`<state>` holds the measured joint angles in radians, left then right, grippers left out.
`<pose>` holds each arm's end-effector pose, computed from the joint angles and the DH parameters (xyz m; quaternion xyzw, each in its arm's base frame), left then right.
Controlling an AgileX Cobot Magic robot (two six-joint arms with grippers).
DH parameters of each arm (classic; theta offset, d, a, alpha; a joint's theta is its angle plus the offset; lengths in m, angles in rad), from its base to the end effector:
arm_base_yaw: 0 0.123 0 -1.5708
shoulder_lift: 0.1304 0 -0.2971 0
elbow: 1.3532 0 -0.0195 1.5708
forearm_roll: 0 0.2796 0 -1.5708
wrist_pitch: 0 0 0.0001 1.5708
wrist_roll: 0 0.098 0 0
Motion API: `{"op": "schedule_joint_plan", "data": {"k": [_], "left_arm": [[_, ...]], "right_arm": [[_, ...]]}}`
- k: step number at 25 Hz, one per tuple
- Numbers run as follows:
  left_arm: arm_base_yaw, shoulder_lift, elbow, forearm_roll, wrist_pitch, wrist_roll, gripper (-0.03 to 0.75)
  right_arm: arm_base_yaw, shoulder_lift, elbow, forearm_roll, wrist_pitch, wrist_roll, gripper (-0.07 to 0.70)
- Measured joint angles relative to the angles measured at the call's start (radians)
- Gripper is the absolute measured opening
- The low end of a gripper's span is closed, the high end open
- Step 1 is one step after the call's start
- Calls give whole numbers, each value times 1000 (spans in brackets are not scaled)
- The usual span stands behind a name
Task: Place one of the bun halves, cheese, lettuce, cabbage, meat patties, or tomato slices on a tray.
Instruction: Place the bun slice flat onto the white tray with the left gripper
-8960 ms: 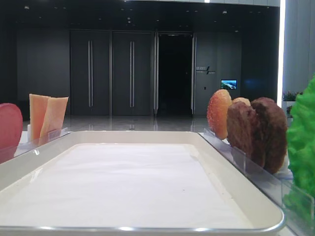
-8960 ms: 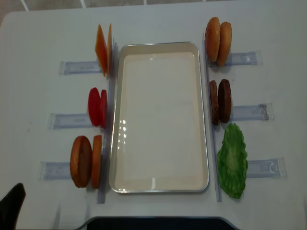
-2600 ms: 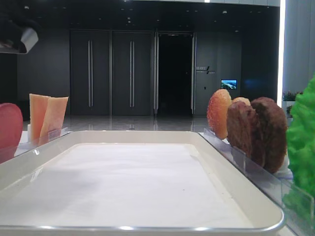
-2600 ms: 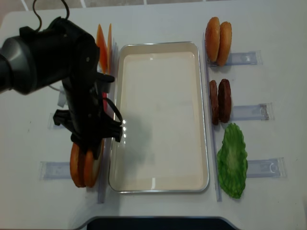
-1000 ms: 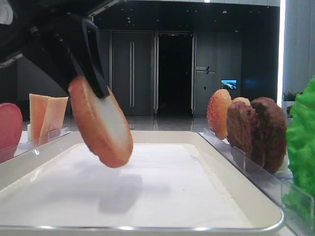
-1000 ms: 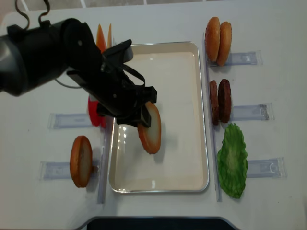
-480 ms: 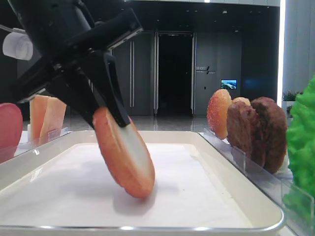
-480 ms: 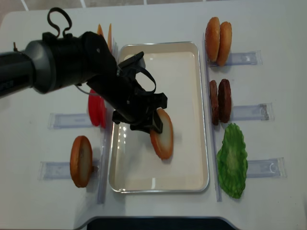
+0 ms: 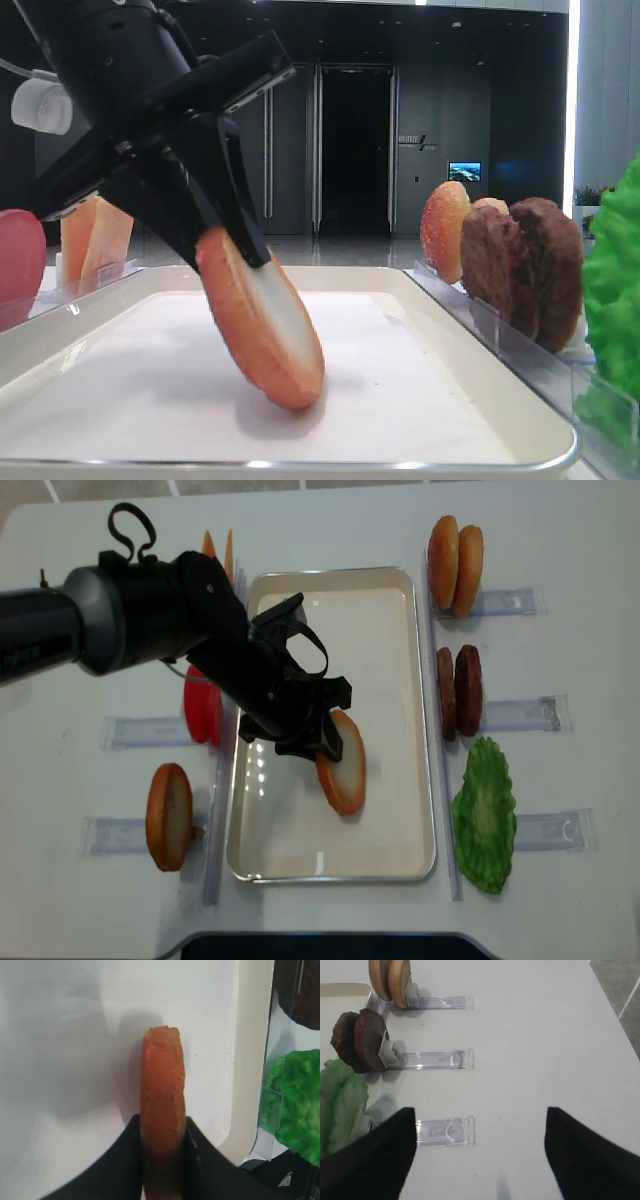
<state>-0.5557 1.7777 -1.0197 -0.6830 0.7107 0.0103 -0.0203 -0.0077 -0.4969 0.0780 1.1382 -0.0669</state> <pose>0.2817 -0.2225 0.1598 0.0391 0.9655 -0.2565 0.0207 0.0100 0.0067 0.2807 -0.0234 0.8707 0.0175 0.4909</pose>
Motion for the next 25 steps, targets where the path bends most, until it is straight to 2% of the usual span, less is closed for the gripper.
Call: {"op": "schedule_joint_plan", "data": {"k": [2, 3, 4, 11, 14, 16, 19, 25], "left_arm": [[0, 0, 0, 0, 0, 0, 173], [0, 0, 0, 6, 0, 0, 231], [0, 0, 0, 6, 0, 0, 231], [0, 2, 0, 37, 2, 0, 448], [0, 2, 0, 56, 5, 0, 575], [0, 2, 0, 76, 13, 0, 630], [0, 2, -19, 132, 51, -26, 662], [0, 2, -92, 264, 155, -110, 671]], "right_arm": [[0, 0, 0, 0, 0, 0, 534], [0, 0, 0, 0, 0, 0, 534], [0, 0, 0, 0, 0, 0, 534], [0, 0, 0, 0, 0, 0, 534], [0, 0, 0, 0, 0, 0, 534], [0, 0, 0, 0, 0, 0, 534], [0, 0, 0, 0, 0, 0, 534], [0, 0, 0, 0, 0, 0, 534]]}}
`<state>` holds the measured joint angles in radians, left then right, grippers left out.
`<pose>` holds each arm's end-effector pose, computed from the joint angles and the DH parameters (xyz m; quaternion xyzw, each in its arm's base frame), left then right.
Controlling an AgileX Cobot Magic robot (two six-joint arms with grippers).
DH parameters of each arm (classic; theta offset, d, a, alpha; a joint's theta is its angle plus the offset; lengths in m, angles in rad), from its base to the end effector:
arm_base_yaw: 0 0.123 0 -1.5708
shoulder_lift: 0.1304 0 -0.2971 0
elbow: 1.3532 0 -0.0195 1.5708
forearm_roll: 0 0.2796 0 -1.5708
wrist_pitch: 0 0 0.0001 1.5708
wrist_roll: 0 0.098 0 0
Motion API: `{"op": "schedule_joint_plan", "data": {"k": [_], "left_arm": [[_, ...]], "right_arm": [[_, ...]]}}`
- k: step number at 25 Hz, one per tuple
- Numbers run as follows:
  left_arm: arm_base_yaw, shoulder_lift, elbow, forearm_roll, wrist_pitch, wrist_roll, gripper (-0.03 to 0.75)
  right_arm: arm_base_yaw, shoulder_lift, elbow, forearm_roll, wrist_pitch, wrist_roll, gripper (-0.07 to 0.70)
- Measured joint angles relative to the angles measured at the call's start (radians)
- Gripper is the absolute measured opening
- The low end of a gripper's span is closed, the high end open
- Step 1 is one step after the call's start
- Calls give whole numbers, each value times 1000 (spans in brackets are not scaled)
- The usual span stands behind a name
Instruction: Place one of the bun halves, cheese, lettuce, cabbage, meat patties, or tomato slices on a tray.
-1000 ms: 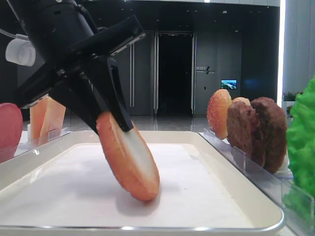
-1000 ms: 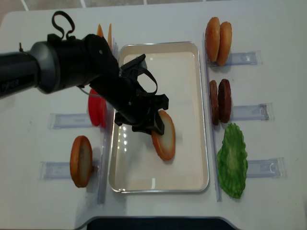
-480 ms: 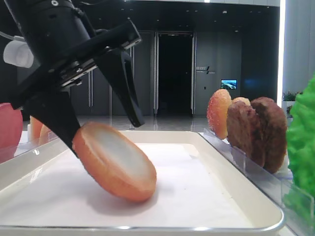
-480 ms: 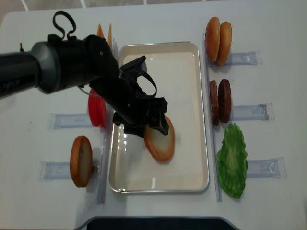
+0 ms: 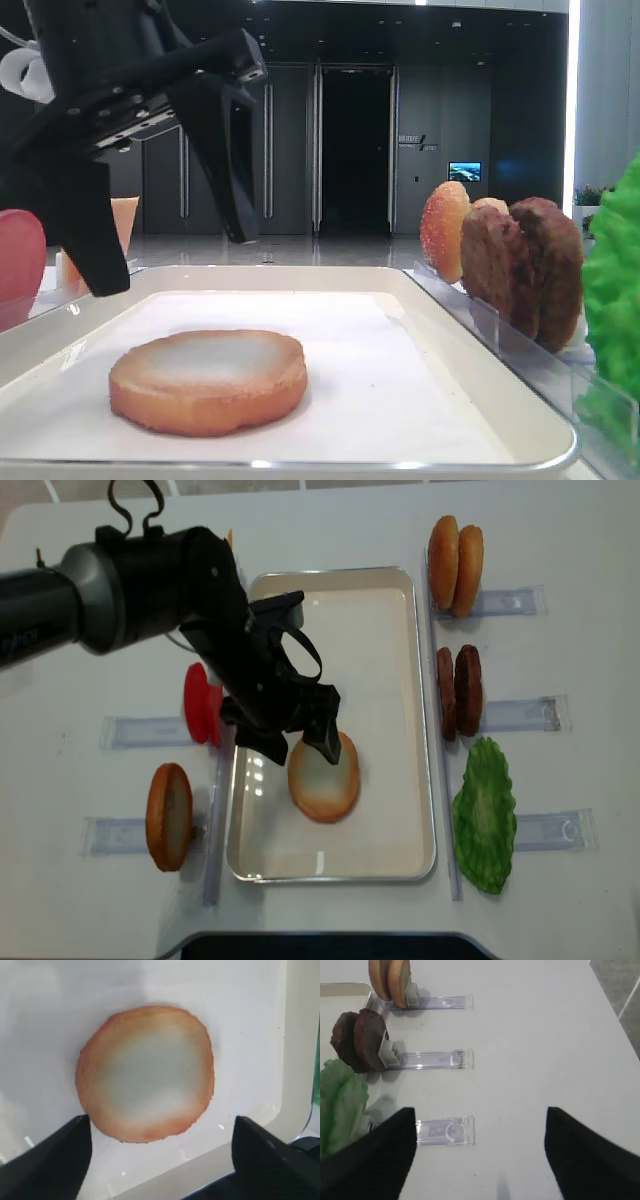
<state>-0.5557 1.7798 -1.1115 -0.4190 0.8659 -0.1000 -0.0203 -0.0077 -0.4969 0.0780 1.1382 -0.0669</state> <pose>0.2888 -0.2151 0.1741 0.0990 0.9792 -0.1771 0.0037 0.0100 0.0067 0.2807 -0.0234 0.8707 0.0175 0.4909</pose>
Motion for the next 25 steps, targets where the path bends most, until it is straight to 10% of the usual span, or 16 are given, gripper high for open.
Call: {"op": "schedule_joint_plan", "data": {"k": [14, 25], "left_arm": [[0, -6, -167, 222, 314, -82, 671], [0, -74, -195, 342, 346, -145, 659]], "right_arm": [[0, 0, 0, 0, 0, 0, 534], [0, 0, 0, 0, 0, 0, 534]]}}
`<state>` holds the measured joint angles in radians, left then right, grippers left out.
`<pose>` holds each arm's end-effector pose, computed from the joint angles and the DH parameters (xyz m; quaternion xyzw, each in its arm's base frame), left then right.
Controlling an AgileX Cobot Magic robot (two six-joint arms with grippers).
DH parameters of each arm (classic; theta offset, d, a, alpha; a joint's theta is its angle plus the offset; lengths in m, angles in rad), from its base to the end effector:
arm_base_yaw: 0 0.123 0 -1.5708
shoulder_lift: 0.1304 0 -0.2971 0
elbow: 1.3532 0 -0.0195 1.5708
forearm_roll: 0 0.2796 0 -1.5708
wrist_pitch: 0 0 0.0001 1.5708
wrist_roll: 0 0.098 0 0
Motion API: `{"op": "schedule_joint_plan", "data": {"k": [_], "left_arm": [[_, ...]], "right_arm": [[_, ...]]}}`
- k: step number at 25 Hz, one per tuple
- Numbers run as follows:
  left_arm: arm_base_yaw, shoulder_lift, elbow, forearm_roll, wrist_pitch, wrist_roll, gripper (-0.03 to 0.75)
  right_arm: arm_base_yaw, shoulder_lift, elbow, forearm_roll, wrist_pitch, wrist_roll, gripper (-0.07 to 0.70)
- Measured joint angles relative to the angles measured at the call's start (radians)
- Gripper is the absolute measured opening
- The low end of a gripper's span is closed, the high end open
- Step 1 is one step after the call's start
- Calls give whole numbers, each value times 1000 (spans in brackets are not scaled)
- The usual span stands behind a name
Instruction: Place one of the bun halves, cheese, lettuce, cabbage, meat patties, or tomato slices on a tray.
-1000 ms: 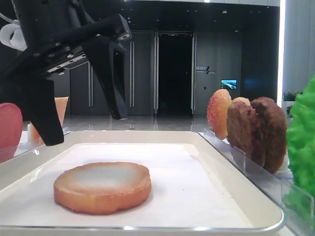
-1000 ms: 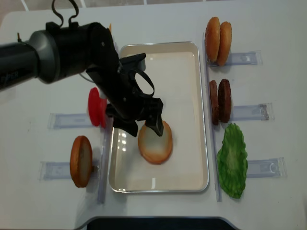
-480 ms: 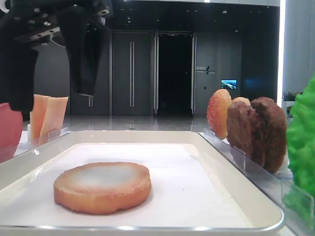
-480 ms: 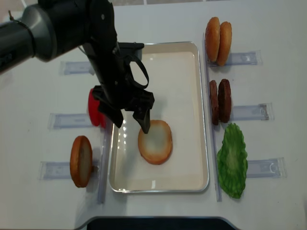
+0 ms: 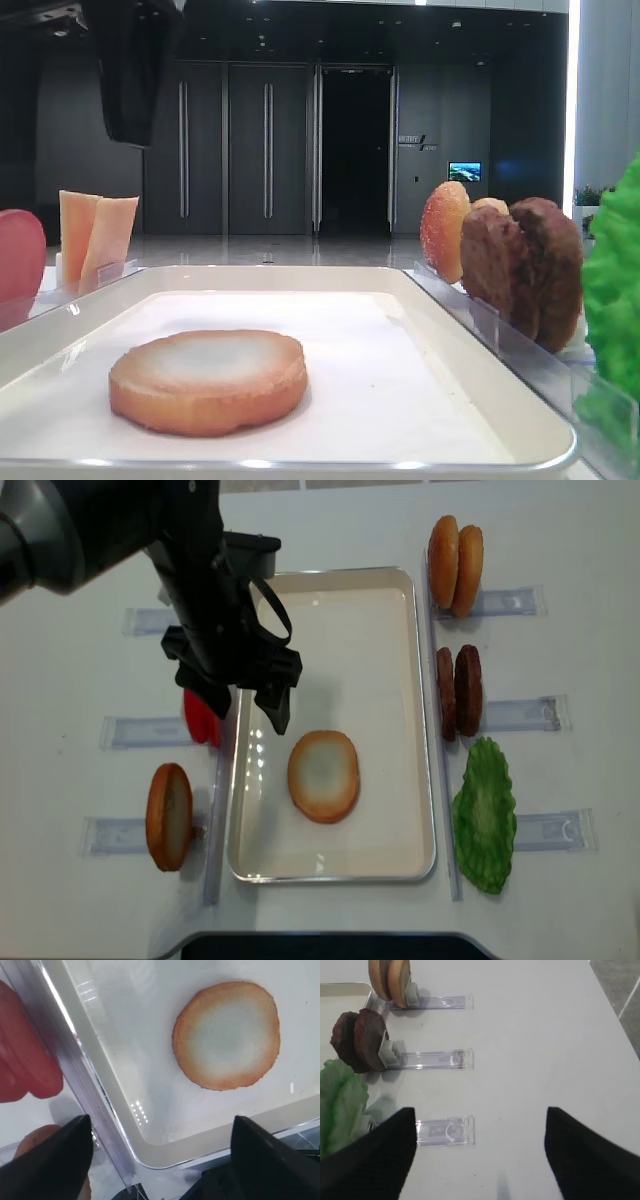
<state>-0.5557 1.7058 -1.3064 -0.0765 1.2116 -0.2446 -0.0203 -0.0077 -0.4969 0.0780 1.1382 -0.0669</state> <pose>0.2975 -0.1930 0.2447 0.1423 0.9889 -0.0424 0.0076 0.0100 0.0067 0.2807 -0.0234 0.8707 0.0175 0.4909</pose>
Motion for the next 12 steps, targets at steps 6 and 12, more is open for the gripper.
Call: {"op": "schedule_joint_plan", "data": {"k": [6, 12], "left_arm": [[49, -40, 0, 41, 2, -1, 652], [176, -60, -1, 58, 2, 36, 652]], "right_arm": [[0, 0, 0, 0, 0, 0, 534], [0, 0, 0, 0, 0, 0, 534]]}}
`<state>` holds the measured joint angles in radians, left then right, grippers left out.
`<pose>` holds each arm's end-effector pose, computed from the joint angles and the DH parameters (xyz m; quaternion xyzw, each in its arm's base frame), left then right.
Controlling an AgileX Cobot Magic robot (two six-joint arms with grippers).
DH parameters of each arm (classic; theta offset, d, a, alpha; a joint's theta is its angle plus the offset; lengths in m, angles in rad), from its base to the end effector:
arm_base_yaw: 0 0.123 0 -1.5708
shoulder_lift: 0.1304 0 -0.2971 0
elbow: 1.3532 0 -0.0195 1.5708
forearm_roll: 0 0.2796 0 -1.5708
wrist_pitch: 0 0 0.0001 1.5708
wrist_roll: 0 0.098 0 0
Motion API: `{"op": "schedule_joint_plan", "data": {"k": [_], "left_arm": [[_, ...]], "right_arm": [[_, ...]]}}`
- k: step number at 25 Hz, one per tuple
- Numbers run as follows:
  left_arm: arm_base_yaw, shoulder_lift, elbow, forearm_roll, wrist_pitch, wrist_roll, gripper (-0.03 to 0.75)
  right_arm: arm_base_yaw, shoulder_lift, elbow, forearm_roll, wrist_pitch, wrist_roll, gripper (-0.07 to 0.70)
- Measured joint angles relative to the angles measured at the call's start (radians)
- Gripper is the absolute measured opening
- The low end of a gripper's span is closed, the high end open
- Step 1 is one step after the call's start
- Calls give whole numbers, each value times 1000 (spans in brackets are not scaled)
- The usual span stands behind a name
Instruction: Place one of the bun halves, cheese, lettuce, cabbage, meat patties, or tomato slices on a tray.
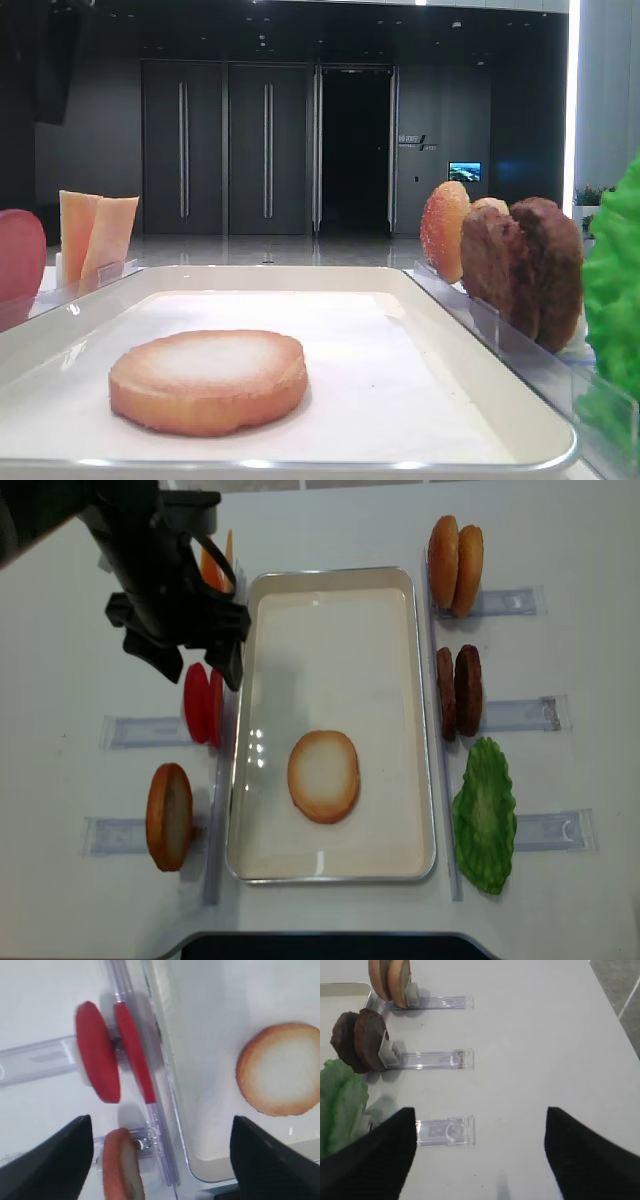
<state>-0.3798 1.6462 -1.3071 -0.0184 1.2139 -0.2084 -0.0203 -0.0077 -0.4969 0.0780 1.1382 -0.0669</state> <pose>0.3212 -0.1300 0.2656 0.0827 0.9952 -0.0236 0.0477 0.0100 0.0067 0.2807 -0.0234 0.8707 0.0175 0.4909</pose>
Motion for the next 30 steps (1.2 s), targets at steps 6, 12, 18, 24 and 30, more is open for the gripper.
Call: {"op": "schedule_joint_plan", "data": {"k": [6, 12, 18, 24, 30], "left_arm": [[117, -18, 0, 44, 1, 60, 647], [241, -28, 0, 64, 2, 105, 644], [348, -30, 0, 78, 2, 153, 644], [408, -33, 0, 82, 3, 187, 644], [410, -69, 30, 82, 3, 194, 644]], "right_arm": [[0, 0, 0, 0, 0, 0, 534], [0, 0, 0, 0, 0, 0, 534], [0, 0, 0, 0, 0, 0, 534], [0, 0, 0, 0, 0, 0, 534], [0, 0, 0, 0, 0, 0, 534]]}}
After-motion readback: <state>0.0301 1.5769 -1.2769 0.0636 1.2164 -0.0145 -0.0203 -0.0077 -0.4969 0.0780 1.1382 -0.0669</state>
